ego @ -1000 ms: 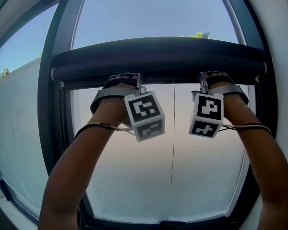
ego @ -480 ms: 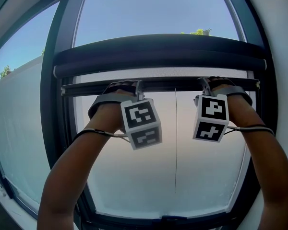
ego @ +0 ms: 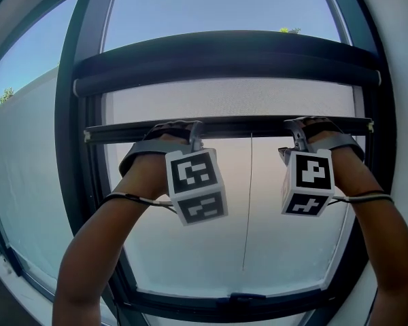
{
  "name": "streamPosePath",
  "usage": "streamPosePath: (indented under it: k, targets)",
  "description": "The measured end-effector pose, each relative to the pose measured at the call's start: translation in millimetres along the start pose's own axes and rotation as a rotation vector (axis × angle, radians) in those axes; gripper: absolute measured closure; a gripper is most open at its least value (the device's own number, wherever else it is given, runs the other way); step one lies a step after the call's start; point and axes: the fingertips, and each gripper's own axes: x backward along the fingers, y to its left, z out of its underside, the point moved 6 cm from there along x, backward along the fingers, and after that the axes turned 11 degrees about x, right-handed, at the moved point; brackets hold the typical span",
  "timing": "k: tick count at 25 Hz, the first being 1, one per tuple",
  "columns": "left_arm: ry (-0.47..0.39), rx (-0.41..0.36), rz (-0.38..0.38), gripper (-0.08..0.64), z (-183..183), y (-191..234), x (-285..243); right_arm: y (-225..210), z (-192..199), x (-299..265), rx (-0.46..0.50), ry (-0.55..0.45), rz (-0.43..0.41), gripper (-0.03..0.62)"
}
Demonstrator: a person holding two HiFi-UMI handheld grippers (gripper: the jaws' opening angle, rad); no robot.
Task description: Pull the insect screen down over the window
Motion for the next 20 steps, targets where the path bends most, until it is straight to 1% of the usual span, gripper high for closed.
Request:
streamPosePath:
  k: [3,5,10,12,14,16,20]
  targets:
    - [-0.016,0.028,-0.009,0.342,3.0,-4.0,4.4,3.5,-3.2,3.0,-0.018,-0.017,0.009,0.402]
    - [-0.023,0.043,0.007,0.342,3.5,-6.9,6.0,6.7,-4.1,4.5,-0.028,-0.02,0.003,0.402]
    - [-0.031,0.049,0.04,0.344,6.6,-24.5,8.6,25.1,-8.9,7.0,-0.04,-0.017,-0.003,0.402]
    - [-0.046,0.065,0.061,0.344,8.7,-33.5,10.4,34.5,-11.5,8.9,-0.057,-0.021,0.001,0.402]
    - [-0.074,0.105,0.092,0.344,10.1,-36.6,13.3,38.7,-11.9,11.5,-0.098,-0.034,0.004,0.402]
    - [-0.087,0.134,0.128,0.352,11.5,-39.4,15.2,43.0,-13.0,12.6,-0.127,-0.038,-0.018,0.402]
    - [-0.077,0.105,0.169,0.367,15.7,-47.4,14.3,50.5,-18.5,10.7,-0.105,-0.02,-0.067,0.402]
